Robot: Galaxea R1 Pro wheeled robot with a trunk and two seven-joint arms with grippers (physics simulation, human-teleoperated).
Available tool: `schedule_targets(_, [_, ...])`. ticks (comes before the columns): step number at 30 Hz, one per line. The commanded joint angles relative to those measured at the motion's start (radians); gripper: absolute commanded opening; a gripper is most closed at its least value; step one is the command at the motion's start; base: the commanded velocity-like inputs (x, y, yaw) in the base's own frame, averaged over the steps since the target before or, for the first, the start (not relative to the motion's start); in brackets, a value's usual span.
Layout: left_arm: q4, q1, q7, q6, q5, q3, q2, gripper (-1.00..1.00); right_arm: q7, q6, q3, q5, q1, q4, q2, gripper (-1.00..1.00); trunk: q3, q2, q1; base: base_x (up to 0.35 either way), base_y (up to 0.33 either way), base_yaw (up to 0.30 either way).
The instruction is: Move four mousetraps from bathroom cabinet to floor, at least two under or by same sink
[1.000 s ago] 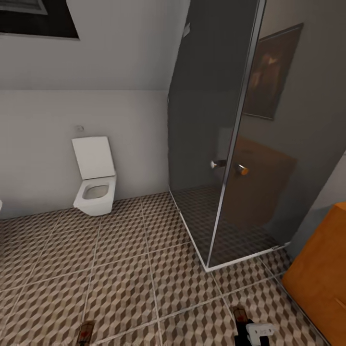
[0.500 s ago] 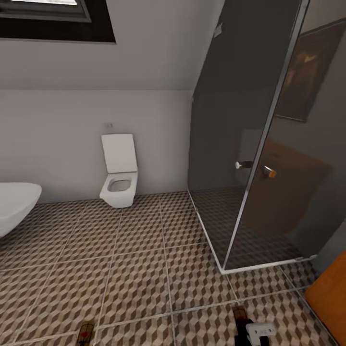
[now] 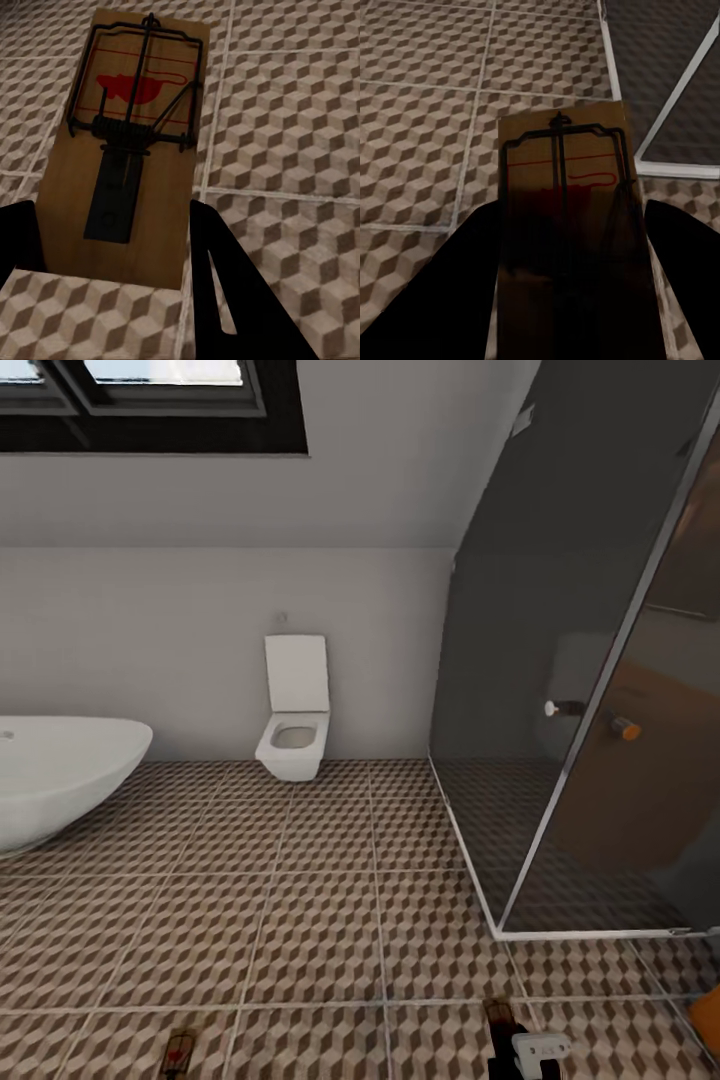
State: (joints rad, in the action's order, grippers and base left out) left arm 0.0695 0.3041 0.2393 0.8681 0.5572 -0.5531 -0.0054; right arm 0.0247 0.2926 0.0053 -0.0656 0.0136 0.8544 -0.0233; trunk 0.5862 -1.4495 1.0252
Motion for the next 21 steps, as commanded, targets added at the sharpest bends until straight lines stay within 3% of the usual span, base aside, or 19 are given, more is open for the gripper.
schedule_targets(1, [0.003,0.001,0.012,0.002,-0.003,-0.008,-0.001,-1.0,0.003,0.002,0.001,-0.006,0.0,0.0,-0.001,-1.0,0.001,0.0,0.0,-0.079,0.0,0.284])
schedule_targets(21, [0.003,0.001,0.012,0.002,-0.003,-0.008,-0.001,-1.0,0.003,0.002,0.001,-0.006,0.0,0.0,0.0,-1.0,0.001,0.0,0.0,-0.079,0.0,0.284])
